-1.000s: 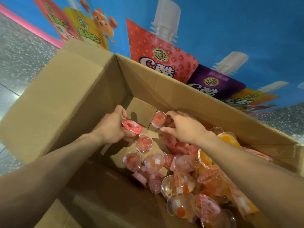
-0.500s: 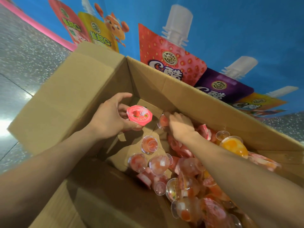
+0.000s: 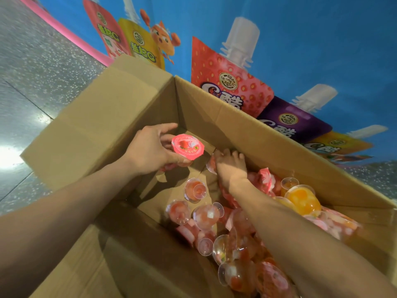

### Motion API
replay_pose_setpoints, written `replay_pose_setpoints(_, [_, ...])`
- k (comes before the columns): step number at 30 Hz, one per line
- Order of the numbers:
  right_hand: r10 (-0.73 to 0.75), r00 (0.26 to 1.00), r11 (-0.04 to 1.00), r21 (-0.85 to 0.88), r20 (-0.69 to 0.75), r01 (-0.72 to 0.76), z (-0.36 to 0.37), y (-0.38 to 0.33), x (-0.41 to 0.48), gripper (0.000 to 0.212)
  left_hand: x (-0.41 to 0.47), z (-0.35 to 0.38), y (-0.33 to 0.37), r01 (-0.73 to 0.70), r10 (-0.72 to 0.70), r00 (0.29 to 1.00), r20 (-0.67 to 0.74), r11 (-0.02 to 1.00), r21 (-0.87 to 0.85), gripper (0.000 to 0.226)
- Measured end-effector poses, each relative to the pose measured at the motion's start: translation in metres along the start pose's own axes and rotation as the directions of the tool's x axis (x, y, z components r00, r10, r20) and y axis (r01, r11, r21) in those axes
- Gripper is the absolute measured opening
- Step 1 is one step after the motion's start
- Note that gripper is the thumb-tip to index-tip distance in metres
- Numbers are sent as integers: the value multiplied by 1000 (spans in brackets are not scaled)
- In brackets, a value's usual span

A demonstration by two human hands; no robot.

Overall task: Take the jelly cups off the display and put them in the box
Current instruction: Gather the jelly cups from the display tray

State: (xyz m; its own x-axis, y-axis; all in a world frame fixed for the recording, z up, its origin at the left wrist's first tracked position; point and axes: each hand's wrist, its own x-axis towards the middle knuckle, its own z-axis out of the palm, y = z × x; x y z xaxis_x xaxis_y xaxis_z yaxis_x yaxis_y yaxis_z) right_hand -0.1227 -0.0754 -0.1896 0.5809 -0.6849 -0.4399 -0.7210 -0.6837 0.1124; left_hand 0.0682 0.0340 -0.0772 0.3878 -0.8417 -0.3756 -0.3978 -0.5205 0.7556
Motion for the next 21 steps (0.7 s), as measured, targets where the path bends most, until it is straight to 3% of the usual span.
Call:
replay_pose_setpoints(4, [-25, 999, 999, 43, -20, 26, -1, 9, 0, 41, -2, -5, 0, -17, 17, 1000, -9, 998, -57, 115])
replay_pose_setpoints(7, [-72, 997, 981, 182, -6, 72, -6, 16, -5, 41, -2, -10, -3, -21, 21, 1000, 4, 994, -103, 116])
replay_pose_setpoints(12, [-114, 993, 980, 166, 39, 106, -30, 3, -4, 34, -4, -10, 1, -16, 18, 1000, 18, 996, -86, 107])
replay_pose_setpoints(16, [-90, 988, 943, 331, 124, 44, -44, -1, -2, 53, -7, -7, 8, -60, 61, 998, 12, 998, -11, 104])
replay_pose_setpoints(19, [-96, 995, 825, 562, 24, 66, -53, 14, -14, 58, -9, -13, 11, -66, 66, 998, -8, 993, -97, 100])
replay_pose_setpoints(21, [20, 998, 575, 818, -54, 33, -67, 25, -27, 40, -10, -21, 17, -80, 78, 997, -20, 983, -166, 88])
